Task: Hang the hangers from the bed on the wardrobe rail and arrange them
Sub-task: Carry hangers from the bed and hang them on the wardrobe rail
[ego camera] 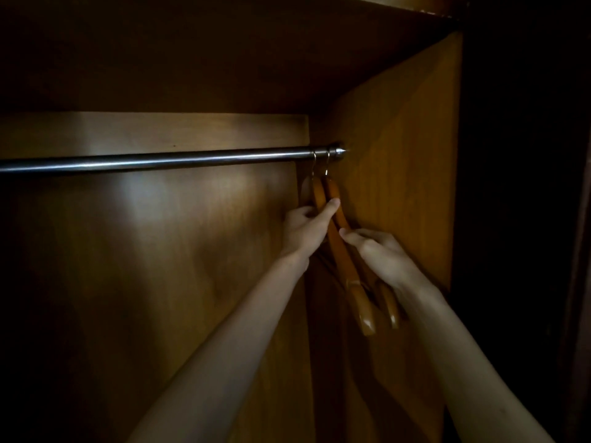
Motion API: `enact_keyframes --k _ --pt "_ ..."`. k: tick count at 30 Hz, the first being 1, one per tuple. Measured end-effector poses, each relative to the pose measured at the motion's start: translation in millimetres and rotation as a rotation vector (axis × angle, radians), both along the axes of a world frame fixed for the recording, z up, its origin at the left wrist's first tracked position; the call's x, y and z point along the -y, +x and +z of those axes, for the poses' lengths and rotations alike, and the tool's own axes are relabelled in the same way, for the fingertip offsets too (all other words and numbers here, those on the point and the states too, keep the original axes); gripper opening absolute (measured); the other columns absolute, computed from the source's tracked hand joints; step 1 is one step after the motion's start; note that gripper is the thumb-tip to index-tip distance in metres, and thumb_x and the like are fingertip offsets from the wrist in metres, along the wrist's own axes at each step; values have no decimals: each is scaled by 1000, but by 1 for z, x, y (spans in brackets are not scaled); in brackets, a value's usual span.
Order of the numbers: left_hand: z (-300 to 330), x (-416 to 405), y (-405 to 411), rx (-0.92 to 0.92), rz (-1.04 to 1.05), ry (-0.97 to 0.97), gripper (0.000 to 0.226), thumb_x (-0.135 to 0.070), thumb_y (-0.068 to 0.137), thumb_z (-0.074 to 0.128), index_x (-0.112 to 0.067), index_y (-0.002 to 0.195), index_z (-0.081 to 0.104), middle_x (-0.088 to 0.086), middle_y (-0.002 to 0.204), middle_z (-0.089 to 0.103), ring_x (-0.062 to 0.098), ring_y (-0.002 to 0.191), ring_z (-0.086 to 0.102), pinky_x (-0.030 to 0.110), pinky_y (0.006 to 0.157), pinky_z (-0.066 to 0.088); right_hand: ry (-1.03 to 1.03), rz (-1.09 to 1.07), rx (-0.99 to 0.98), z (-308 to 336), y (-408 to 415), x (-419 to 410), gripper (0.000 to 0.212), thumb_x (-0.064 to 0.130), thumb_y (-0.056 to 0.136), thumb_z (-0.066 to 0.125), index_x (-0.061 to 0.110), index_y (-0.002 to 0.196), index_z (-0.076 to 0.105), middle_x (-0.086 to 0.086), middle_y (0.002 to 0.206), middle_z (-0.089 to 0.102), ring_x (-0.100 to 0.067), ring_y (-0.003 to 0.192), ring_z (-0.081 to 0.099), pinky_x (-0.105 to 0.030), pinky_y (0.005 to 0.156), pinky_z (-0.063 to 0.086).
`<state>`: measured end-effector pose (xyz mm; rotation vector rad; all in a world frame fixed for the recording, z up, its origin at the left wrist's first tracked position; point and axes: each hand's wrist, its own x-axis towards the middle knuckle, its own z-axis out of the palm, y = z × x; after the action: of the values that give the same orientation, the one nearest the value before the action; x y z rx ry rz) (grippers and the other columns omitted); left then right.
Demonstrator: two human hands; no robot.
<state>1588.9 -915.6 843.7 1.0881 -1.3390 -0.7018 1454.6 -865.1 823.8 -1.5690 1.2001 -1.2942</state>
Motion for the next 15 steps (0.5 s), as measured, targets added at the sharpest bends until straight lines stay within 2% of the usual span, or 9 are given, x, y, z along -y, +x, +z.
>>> enact_keyframes --k 2,5,8,10,12,13,15 --pt "-18 -5 1 79 127 -119 32 -54 86 69 -24 97 71 -5 91 70 10 84 67 22 71 52 -1 -29 50 -12 -4 -12 28 52 94 58 30 103 75 7 88 77 -14 86 72 -38 83 57" --pt "-72 -28 5 159 293 -259 46 -64 89 56 -29 119 61 -7 109 63 8 99 61 24 83 50 -24 -80 165 -45 -12 -34 30 53 96 53 32 94 75 14 81 76 2 76 70 -26 77 51" --pt "-150 -58 8 139 318 -275 28 -46 97 56 -27 118 58 -7 109 59 8 97 57 21 81 46 -21 -128 222 -100 -20 -58 25 45 101 49 34 104 71 16 95 72 4 86 64 -22 77 43" --pt "-213 -71 11 232 247 -88 16 -29 98 60 -26 114 59 -6 111 54 6 90 55 22 76 46 29 -134 125 -149 -26 -71 22 41 101 51 34 109 71 12 95 68 0 81 61 -20 73 43" --pt "-280 -83 9 300 72 195 15 -8 94 61 -18 105 61 4 112 56 6 82 55 23 72 45 174 -74 16 -206 -35 -84 18 41 99 55 33 101 71 10 81 64 2 62 56 -18 61 41" --pt "-314 -90 7 322 -17 324 17 0 92 62 -14 100 62 11 110 58 4 77 56 18 69 46 274 -32 -48 -237 -40 -90 16 42 98 58 31 99 70 10 77 63 4 57 55 -17 56 41" --pt "-377 -110 -1 474 -142 507 13 3 90 65 -8 96 66 12 104 62 2 71 56 5 61 42 471 22 -156 -300 -48 -104 17 40 96 63 27 104 69 7 78 67 2 55 57 -18 51 44"
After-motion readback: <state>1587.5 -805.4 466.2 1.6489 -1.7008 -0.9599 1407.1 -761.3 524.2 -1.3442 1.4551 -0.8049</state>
